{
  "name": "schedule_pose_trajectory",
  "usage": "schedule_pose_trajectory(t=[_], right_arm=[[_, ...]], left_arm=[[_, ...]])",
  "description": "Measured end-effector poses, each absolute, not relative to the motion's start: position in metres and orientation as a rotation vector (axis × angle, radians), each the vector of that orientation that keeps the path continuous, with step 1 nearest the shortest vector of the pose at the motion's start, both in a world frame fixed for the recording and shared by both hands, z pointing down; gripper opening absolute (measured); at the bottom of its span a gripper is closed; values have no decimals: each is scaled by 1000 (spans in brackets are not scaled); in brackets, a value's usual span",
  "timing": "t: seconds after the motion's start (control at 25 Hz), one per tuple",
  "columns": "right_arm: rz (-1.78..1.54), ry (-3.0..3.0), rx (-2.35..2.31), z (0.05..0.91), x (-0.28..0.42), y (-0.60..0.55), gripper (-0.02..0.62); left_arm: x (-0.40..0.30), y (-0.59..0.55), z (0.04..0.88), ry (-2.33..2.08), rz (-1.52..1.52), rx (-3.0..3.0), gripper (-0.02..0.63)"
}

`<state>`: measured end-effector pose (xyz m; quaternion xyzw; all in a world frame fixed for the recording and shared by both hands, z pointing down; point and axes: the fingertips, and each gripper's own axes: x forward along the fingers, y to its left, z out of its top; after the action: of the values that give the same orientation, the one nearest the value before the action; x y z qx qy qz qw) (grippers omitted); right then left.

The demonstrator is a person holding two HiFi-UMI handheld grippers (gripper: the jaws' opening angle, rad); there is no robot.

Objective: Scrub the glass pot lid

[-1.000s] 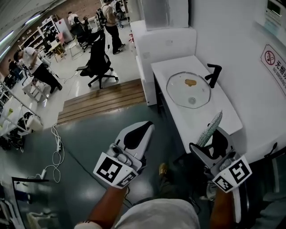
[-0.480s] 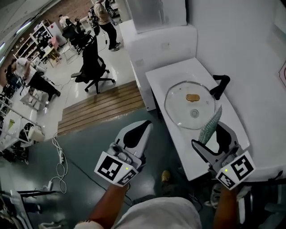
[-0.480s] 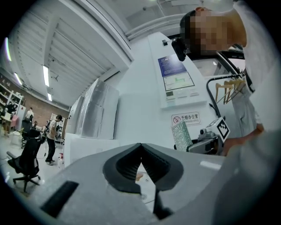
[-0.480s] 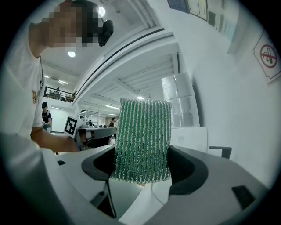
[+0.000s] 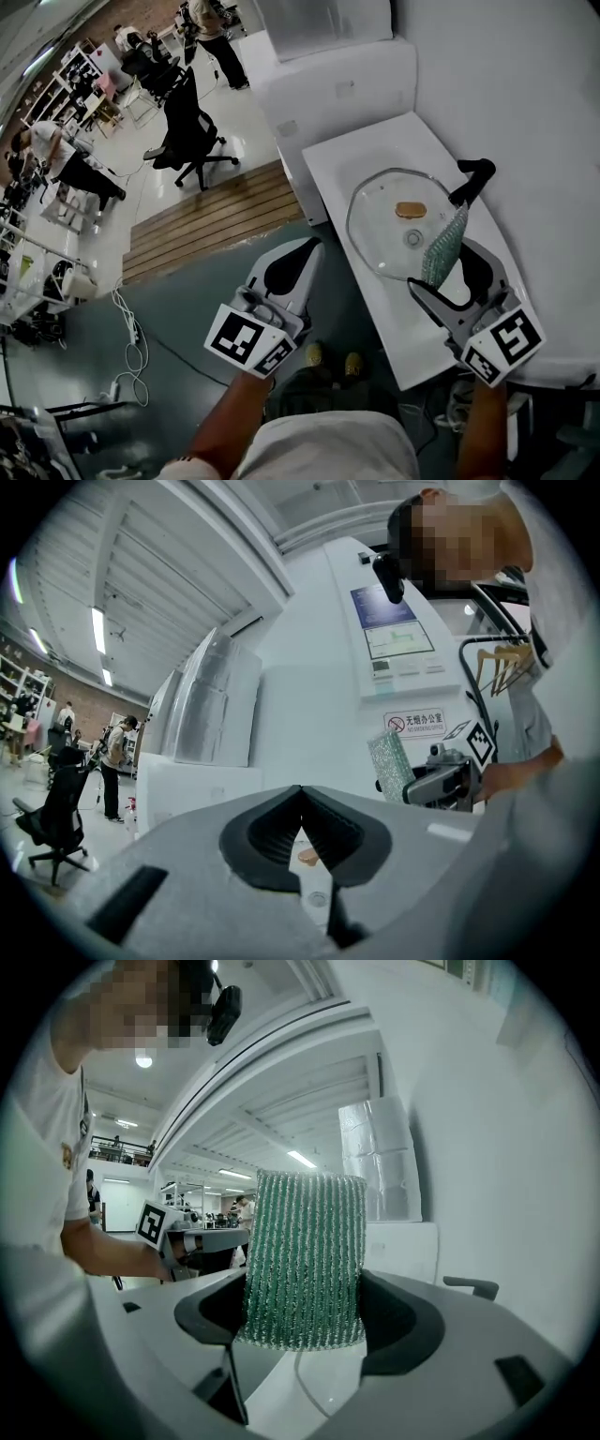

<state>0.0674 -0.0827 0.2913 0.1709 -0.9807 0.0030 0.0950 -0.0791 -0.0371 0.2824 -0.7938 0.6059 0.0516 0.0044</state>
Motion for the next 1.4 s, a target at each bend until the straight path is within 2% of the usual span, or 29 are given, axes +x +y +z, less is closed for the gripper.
schedule_pose_trajectory(t=[0.56, 0.92, 1.4], right_arm=[[-18, -2734, 690, 300, 12, -136, 348], [-1, -2542, 760, 316, -26, -180, 348], [78, -2217, 578, 362, -41, -220, 348]], left_arm=[[-118, -123, 309, 1750, 93, -2651, 15], [-139, -184, 354, 1690, -101, -2844, 17], [-140, -229, 403, 1722, -305, -3018, 18]])
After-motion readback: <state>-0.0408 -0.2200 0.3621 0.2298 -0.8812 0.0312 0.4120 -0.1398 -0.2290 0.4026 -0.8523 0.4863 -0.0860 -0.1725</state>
